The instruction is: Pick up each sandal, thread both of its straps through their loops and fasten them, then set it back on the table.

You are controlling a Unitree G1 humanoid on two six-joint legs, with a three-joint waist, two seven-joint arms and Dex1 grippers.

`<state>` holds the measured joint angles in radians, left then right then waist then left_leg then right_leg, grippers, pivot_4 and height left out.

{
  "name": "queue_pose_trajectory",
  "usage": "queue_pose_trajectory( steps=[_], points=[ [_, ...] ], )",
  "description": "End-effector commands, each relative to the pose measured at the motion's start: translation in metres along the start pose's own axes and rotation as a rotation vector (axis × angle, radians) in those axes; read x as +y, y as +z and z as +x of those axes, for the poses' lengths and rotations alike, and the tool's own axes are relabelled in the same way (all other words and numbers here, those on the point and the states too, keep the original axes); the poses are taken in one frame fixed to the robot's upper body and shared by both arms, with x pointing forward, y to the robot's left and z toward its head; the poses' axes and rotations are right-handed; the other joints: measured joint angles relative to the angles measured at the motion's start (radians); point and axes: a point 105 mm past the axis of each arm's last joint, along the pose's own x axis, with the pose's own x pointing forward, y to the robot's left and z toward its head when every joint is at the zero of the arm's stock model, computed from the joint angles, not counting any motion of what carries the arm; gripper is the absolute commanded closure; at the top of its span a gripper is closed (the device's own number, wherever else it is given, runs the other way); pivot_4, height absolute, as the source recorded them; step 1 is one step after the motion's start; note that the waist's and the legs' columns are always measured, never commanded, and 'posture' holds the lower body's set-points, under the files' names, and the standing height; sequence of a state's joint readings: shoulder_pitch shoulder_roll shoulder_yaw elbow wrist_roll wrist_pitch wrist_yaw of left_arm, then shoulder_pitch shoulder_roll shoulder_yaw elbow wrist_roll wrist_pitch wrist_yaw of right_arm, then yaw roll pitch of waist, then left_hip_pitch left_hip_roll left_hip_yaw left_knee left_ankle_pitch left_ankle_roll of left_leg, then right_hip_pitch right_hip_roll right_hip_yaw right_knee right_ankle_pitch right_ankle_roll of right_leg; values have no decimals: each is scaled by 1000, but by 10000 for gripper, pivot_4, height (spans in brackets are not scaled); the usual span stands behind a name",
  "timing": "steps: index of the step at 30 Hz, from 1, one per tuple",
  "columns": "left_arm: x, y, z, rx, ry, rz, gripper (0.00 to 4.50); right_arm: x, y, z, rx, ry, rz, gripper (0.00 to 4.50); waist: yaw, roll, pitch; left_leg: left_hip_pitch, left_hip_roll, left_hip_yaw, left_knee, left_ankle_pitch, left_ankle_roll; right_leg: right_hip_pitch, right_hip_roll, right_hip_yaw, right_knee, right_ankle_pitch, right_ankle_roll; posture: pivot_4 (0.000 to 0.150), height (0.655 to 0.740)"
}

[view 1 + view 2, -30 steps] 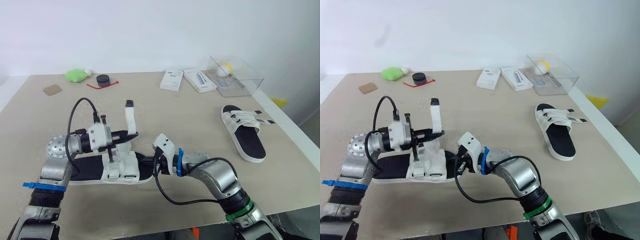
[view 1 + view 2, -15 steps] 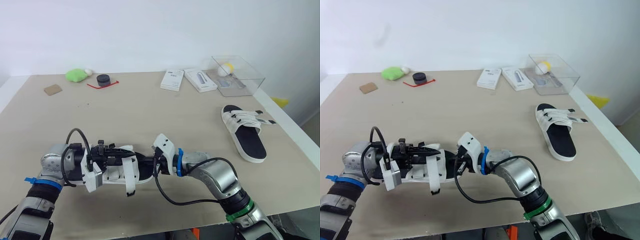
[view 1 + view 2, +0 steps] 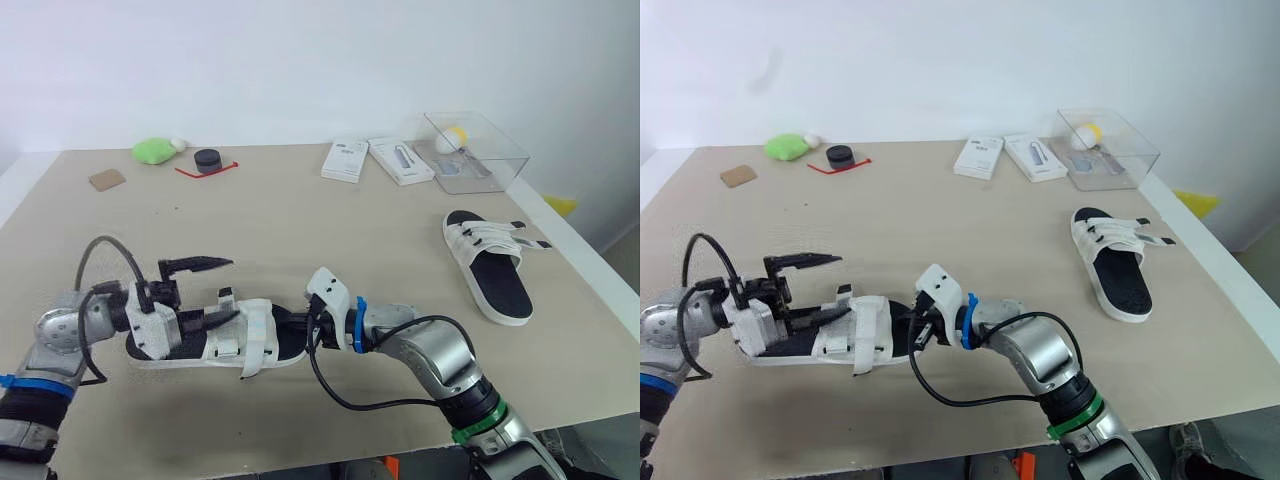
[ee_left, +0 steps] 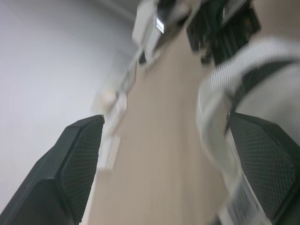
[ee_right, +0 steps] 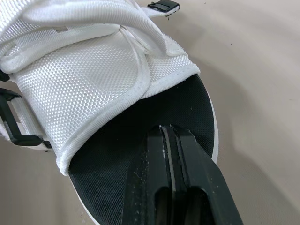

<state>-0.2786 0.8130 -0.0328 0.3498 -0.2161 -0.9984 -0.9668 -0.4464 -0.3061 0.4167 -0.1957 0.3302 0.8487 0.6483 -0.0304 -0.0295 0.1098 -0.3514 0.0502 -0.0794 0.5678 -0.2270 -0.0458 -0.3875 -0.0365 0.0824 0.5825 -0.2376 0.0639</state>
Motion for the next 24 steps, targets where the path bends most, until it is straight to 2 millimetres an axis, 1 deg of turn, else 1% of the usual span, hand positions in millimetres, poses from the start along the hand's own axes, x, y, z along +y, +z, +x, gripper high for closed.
queue_pose_trajectory(
  steps=[1, 3, 5, 7, 9, 10, 12, 14, 16, 18, 19, 20, 22, 24],
  points=[
    [37, -20, -23, 139, 201, -193, 1314, -8, -19, 0, 75, -41, 35, 45000, 0, 0, 0, 0, 0, 0, 0, 0, 0, 0, 0, 0, 0, 0, 0, 1500, 7400],
    [46, -27, -30, 186, 264, -430, 1314, -9, -19, 0, 75, -41, 34, 45000, -2, 0, 0, 0, 1, 0, 0, 0, 0, -1, 1, -1, 1, 0, 0, 1500, 7400],
    [49, -27, -34, 196, 294, -670, 1314, -10, -18, 0, 76, -41, 32, 45000, -4, -1, 1, 0, 1, 0, 0, 0, 0, -1, 1, -1, 2, 0, 0, 1500, 7400],
    [48, -19, -38, 202, 278, -875, 1314, -10, -19, 0, 77, -38, 29, 45000, -9, -2, 1, 0, 1, 0, 0, 0, 0, -1, 0, -1, 2, -1, -1, 1500, 7400],
    [39, -10, -46, 244, 195, -997, 1314, -9, -19, 0, 80, -34, 27, 45000, -15, -3, 2, 0, 2, 0, 0, 0, 0, -2, 0, -1, 3, -3, -1, 1500, 7400],
    [35, -2, -51, 247, 153, -1088, 1314, -9, -19, 0, 80, -32, 26, 45000, -16, -3, 2, 0, 1, 0, 0, -1, -1, -2, 0, -1, 4, -4, -1, 1500, 7400],
    [30, 12, -58, 248, 81, -1206, 1314, -10, -18, 0, 82, -30, 24, 45000, -17, -4, 3, 0, 2, 0, -1, -1, -1, -2, 0, -2, 3, -6, -2, 1500, 7400],
    [22, 24, -65, 245, 7, -1282, 1314, -10, -18, 0, 83, -28, 21, 45000, -17, -3, 3, 0, 2, 0, -1, -1, -1, -3, 0, -3, 3, -8, -4, 1500, 7400],
    [12, 36, -68, 250, -70, -1317, 1314, -11, -18, 0, 85, -27, 19, 45000, -16, -3, 4, 0, 2, 0, -1, -1, -1, -4, -1, -4, 4, -14, -6, 1500, 7400],
    [-14, 44, -69, 318, -197, -1357, 1314, -11, -18, 0, 85, -25, 18, 45000, -16, -2, 4, 0, 2, 1, -1, -1, -2, -4, -3, -5, 3, -17, -10, 1500, 7400],
    [-31, 47, -72, 366, -275, -1364, 1314, -11, -18, 0, 85, -25, 17, 45000, -16, -2, 4, 0, 2, 1, -1, -1, -2, -4, -3, -5, 3, -18, -11, 1500, 7400],
    [-44, 50, -72, 394, -321, -1369, 1314, -11, -17, 0, 85, -24, 17, 45000, -15, 0, 5, 1, 2, 3, -1, -2, -3, -5, -6, -6, 2, -19, -13, 1500, 7400],
    [-55, 53, -67, 386, -343, -1363, 1314, -11, -17, 0, 86, -24, 16, 45000, -15, 0, 5, 1, 2, 7, -1, -2, -3, -5, -8, -6, 1, -19, -13, 1500, 7400],
    [-63, 57, -58, 354, -352, -1351, 1314, -12, -18, -1, 88, -25, 15, 45000, -14, 1, 5, 0, 1, 7, -1, -2, -3, -5, -8, -6, -1, -19, -13, 1500, 7400]
  ],
)
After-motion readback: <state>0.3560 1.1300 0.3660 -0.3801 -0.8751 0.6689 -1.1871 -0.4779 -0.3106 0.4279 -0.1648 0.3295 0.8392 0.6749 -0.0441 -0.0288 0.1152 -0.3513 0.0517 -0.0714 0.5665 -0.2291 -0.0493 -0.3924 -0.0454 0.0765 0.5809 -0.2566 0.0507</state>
